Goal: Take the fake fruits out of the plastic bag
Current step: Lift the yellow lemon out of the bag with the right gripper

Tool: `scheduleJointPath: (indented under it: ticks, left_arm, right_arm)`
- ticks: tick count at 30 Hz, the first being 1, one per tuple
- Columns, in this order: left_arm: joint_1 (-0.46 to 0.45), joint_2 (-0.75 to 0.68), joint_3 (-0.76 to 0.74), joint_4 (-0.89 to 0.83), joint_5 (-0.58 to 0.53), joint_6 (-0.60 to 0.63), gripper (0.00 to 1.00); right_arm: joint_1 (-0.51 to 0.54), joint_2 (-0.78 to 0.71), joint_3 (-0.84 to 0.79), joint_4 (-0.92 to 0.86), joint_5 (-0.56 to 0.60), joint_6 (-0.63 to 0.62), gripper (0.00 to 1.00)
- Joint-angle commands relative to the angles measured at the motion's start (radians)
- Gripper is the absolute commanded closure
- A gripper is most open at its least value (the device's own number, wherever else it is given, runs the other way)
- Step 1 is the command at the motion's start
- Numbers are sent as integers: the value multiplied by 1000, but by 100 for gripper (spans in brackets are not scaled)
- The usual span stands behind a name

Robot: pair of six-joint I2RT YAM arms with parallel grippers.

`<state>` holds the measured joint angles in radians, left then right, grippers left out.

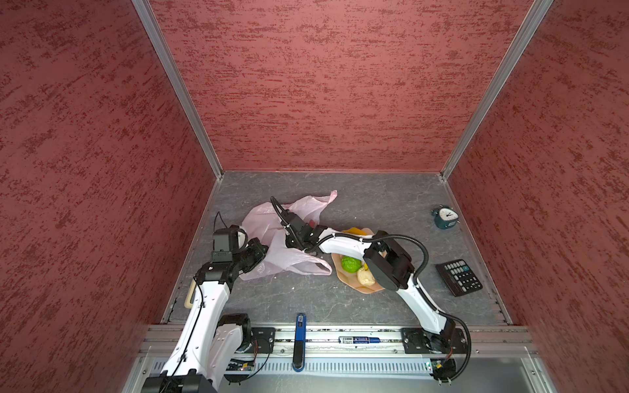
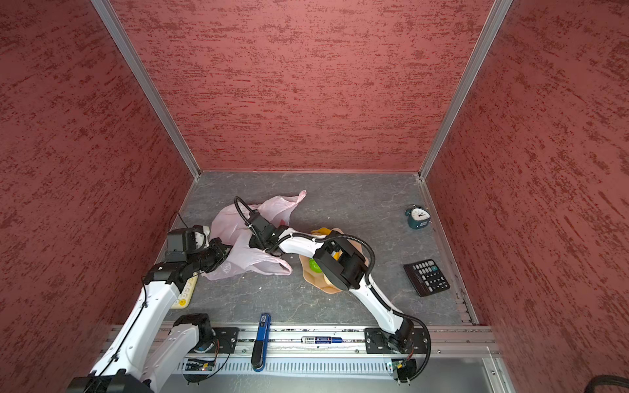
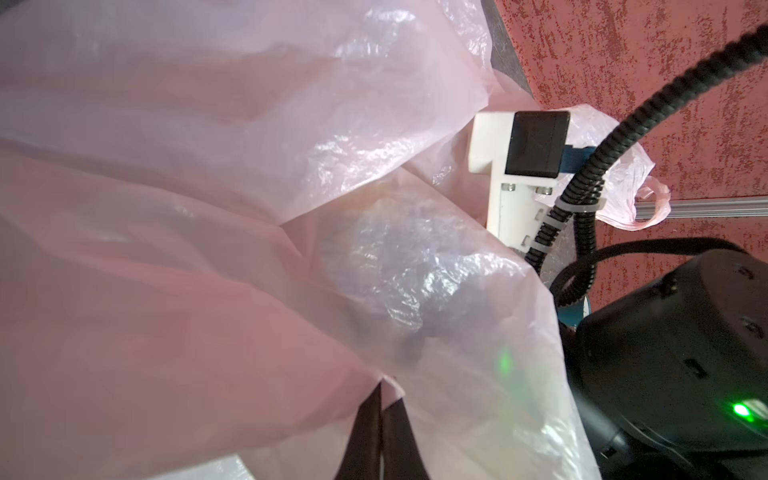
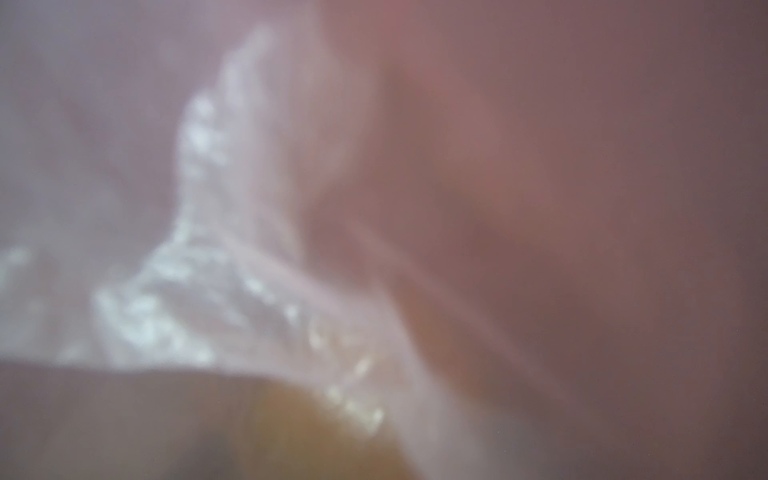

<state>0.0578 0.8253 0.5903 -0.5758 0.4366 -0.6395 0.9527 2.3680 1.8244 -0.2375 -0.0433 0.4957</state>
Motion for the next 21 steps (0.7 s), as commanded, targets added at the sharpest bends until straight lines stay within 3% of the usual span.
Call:
scheduleJointPath:
  ticks: [1, 6, 10, 21]
  left_arm:
    - [12, 0, -10, 29, -4, -2, 99]
    - [35, 0, -13, 42, -12, 7, 99]
    - [63, 1, -19, 65, -12, 18, 99]
    - [103, 78, -37, 277, -45, -54, 100]
  right_arm:
    - [-2, -18, -2, 5, 26, -15, 39]
    - [-3, -88, -41, 14, 40, -46, 62]
    - [-4, -182, -99, 11, 29, -66, 73]
    - [-21, -507, -328, -70, -3, -71, 78]
